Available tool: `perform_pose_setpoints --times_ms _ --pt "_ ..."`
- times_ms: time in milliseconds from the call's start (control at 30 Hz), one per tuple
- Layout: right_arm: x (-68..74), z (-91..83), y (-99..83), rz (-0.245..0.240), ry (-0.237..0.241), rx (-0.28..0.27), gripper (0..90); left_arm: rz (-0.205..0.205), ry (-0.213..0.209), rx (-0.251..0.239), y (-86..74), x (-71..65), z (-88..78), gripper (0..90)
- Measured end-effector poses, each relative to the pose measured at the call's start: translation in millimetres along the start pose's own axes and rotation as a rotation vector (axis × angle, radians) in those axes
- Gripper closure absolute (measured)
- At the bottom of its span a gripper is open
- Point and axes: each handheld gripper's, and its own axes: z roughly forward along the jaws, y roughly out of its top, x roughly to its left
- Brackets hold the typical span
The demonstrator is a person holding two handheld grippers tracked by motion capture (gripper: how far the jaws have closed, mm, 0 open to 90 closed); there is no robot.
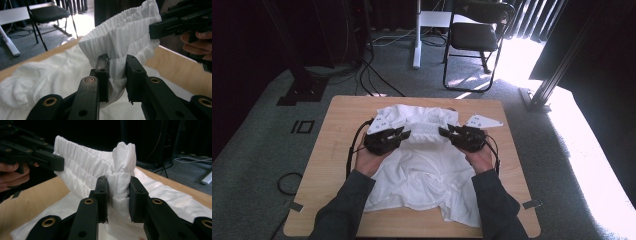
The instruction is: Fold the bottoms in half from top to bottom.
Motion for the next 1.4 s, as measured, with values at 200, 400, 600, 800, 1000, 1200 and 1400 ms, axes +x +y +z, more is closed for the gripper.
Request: perform_pose_setpoints --times_ms 200,400,600,800,1000,1200,1400 --pt "17.7 -0.2 -52.5 -0.037 0.015 0.124 71.8 -0.043 -0.067 0.153 -53.4 -9.5 9.7 70.7" --pt "15.9 -0.9 -97.1 0.039 0.062 0.212 49.6 -0.107 -0.109 0.183 -78.1 4.1 12.6 56.1" --pt "0.4 -17.7 -87.7 0.109 0.099 0.070 45.8 -0.210 0.012 0.131 -76.9 29.0 14.3 58.8" --pt "-11.2 -10.1 -79.4 0.142 -0.021 0.105 52.0 -0.173 0.048 0.212 -85.7 28.9 32.6 56.6" --pt "-24.2 10.1 -92.1 0.100 -0.217 0.208 50.6 -0.147 0.239 0.239 -91.3 49.6 28.4 51.6" --pt "-61.3 28.1 -104.9 0.201 -0.351 0.283 52.0 -0.288 0.419 0.299 -114.5 102.7 28.8 52.2" --pt "-82.4 47.3 -112.8 0.228 -0.437 0.368 54.7 -0.335 0.412 0.368 -134.1 119.8 37.1 52.0"
